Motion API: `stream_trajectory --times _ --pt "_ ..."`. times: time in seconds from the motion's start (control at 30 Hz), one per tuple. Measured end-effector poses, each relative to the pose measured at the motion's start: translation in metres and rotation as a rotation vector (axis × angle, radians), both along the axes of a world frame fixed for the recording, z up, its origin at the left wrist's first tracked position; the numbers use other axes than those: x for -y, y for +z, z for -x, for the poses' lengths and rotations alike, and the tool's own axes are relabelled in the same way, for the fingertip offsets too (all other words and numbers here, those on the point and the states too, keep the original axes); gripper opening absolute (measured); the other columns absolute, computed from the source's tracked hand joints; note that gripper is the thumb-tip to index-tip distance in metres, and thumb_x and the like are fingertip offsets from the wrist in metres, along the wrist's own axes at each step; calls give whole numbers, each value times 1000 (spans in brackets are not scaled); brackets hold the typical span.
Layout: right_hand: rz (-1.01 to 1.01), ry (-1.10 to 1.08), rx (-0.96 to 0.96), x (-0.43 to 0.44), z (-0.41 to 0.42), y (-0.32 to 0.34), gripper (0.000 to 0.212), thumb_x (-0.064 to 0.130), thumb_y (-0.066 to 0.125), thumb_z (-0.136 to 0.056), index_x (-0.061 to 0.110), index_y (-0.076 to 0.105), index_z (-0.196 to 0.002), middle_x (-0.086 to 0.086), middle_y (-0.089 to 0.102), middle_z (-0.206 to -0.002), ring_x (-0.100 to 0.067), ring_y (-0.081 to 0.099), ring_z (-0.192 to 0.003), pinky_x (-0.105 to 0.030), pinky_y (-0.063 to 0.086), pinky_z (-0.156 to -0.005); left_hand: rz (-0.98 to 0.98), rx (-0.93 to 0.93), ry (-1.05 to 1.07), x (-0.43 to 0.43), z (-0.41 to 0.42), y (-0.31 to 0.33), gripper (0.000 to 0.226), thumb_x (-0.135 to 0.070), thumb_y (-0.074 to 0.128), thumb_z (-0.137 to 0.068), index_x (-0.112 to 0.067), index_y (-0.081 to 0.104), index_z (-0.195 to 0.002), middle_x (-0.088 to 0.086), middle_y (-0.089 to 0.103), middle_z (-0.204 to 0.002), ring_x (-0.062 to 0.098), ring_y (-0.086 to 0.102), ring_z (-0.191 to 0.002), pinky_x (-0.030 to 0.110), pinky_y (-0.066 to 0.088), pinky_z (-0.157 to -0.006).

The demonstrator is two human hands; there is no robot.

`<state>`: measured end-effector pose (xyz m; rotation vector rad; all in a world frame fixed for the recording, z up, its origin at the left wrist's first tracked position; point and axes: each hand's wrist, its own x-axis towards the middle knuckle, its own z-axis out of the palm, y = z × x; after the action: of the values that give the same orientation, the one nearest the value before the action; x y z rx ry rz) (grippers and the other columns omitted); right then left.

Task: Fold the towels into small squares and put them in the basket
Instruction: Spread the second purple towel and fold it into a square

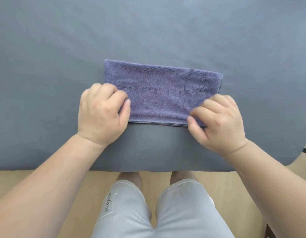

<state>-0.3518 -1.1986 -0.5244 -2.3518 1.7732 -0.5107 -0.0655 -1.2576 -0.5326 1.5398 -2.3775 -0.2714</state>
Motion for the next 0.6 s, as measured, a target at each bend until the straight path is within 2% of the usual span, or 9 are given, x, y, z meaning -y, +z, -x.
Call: stream_trajectory --times 0.07,0.13,0.17,0.23,0.3,0.37,0.5,0.6 --pt "40 -59 46 25 -26 1 21 22 57 -95 10 73 -86 -7 66 -83 -35 59 -79 -42 44 -73 6 21 72 10 19 0 29 -25 54 -95 -9 69 -113 14 65 -111 39 56 -94 48 45 -81" --pt "-4 -141 33 49 -56 -6 29 22 55 -96 10 70 -118 -10 67 -120 -37 61 -113 -49 46 -97 -70 84 76 19 36 -5 47 -30 49 -97 -10 54 -139 15 51 -144 40 47 -129 56 35 -106" --pt "-58 -168 -5 57 -67 -11 40 25 52 -98 11 63 -133 -11 59 -139 -37 52 -131 -52 38 -110 -136 128 66 22 42 -10 54 -33 44 -99 -11 43 -148 13 39 -155 38 34 -142 58 24 -115" --pt "-207 -186 -120 65 -83 -26 54 33 42 -101 15 41 -153 -9 33 -162 -35 25 -151 -56 17 -122 -259 248 48 24 45 -22 64 -40 35 -100 -12 23 -157 11 14 -166 34 9 -153 59 5 -121" --pt "-331 -182 -217 60 -86 -41 60 39 36 -103 21 23 -159 -5 14 -168 -34 8 -155 -56 6 -124 -312 345 29 21 39 -37 72 -48 28 -100 -14 6 -159 11 -2 -167 32 -4 -153 61 -1 -120" --pt "-395 -190 -249 51 -80 -52 65 50 31 -103 28 13 -161 -4 3 -170 -33 -1 -155 -55 -1 -124 -316 376 7 18 34 -47 77 -56 23 -98 -15 -1 -159 12 -8 -167 31 -9 -153 61 -4 -120" --pt "-465 -240 -270 40 -60 -54 81 71 26 -95 30 2 -161 -7 -11 -169 -31 -13 -155 -55 -7 -123 -313 402 -23 22 33 -47 90 -71 20 -93 -16 -6 -159 14 -13 -166 31 -13 -153 61 -5 -120" --pt "-481 -273 -300 37 -41 -54 91 77 26 -92 25 -2 -161 -11 -13 -168 -32 -14 -154 -53 -6 -124 -321 436 -26 27 28 -47 98 -78 20 -88 -17 -10 -158 17 -17 -164 32 -15 -152 61 -4 -120"
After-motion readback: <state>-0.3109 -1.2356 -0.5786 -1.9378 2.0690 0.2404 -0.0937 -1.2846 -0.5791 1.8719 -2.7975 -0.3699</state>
